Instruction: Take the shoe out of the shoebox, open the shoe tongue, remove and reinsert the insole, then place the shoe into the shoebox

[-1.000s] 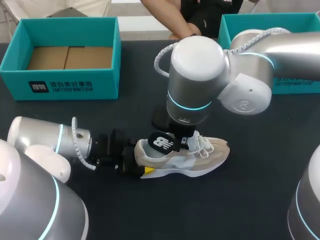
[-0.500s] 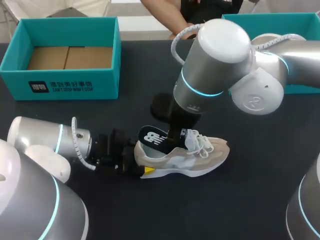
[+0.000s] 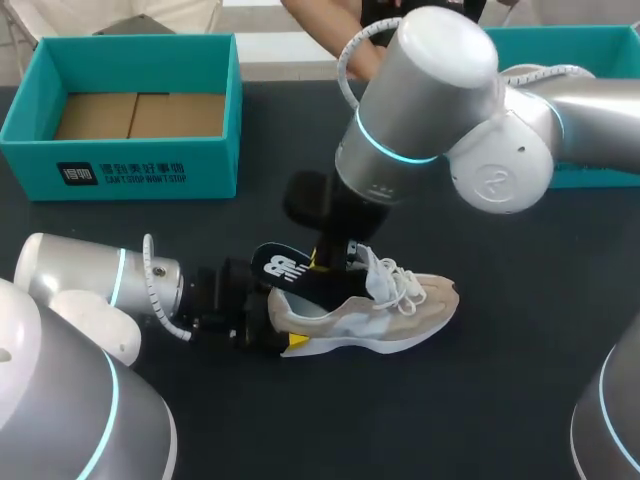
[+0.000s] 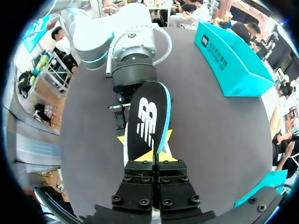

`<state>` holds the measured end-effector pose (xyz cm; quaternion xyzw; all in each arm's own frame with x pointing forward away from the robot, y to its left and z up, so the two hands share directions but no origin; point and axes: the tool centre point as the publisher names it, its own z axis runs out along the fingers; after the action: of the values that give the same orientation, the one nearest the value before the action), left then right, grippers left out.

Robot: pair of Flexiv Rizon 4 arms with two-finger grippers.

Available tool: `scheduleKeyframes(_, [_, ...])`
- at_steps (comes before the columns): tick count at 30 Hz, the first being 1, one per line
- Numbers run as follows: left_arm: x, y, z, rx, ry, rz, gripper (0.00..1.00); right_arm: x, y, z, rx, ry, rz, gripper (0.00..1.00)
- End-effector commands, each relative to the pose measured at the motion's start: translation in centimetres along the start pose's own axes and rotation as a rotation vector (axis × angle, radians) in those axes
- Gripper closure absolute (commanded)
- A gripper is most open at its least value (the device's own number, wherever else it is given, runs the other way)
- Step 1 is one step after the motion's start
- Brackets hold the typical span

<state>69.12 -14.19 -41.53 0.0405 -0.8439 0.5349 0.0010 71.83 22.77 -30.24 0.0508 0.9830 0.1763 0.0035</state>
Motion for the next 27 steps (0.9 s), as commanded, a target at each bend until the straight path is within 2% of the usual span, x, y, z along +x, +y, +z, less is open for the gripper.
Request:
scheduleKeyframes(1, [0.2,0.6,0.1,-0.002,-0.001,-0.001,1.00,-0.4,0.5,1.1,0.003,0.063,0.017,0.67])
scheduleKeyframes(2, [0.2,0.6,0.1,-0.002,-0.001,-0.001,1.00,-0.4,0.5,1.1,-0.009,0.079,0.021,0.54])
scheduleKeyframes(3, [0.2,0.6,0.1,-0.002,-0.001,-0.001,1.00,-0.3,0.5,1.1,-0.020,0.100,0.035,0.27])
scheduleKeyframes(4, [0.2,0.6,0.1,-0.002,-0.001,-0.001,1.00,-0.3,0.5,1.1,-0.023,0.118,0.047,0.09])
scheduleKeyframes(5, [0.2,0.6,0.1,-0.002,-0.001,-0.001,1.00,-0.2,0.5,1.1,-0.057,0.144,0.066,0.00])
scheduleKeyframes(6, [0.2,0.6,0.1,-0.002,-0.001,-0.001,1.00,-0.2,0.5,1.0,-0.086,0.169,0.086,0.00])
scheduleKeyframes(9, [0.2,0.6,0.1,-0.002,-0.001,-0.001,1.00,-0.2,0.6,0.5,-0.084,0.249,0.143,0.00])
scheduleKeyframes(20, [0.2,0.6,0.1,-0.002,-0.001,-0.001,1.00,-0.2,0.6,0.5,-0.084,0.249,0.143,0.00])
scheduleKeyframes(21, [0.2,0.6,0.1,-0.002,-0.001,-0.001,1.00,-0.1,0.8,0.6,-0.167,0.230,0.169,0.00])
scheduleKeyframes(22, [0.2,0.6,0.1,-0.002,-0.001,-0.001,1.00,0.1,1.2,0.4,-0.185,0.246,0.165,0.00])
scheduleKeyframes(27, [0.2,0.6,0.1,-0.002,-0.001,-0.001,1.00,0.4,1.4,-0.7,-0.161,0.352,0.160,0.00])
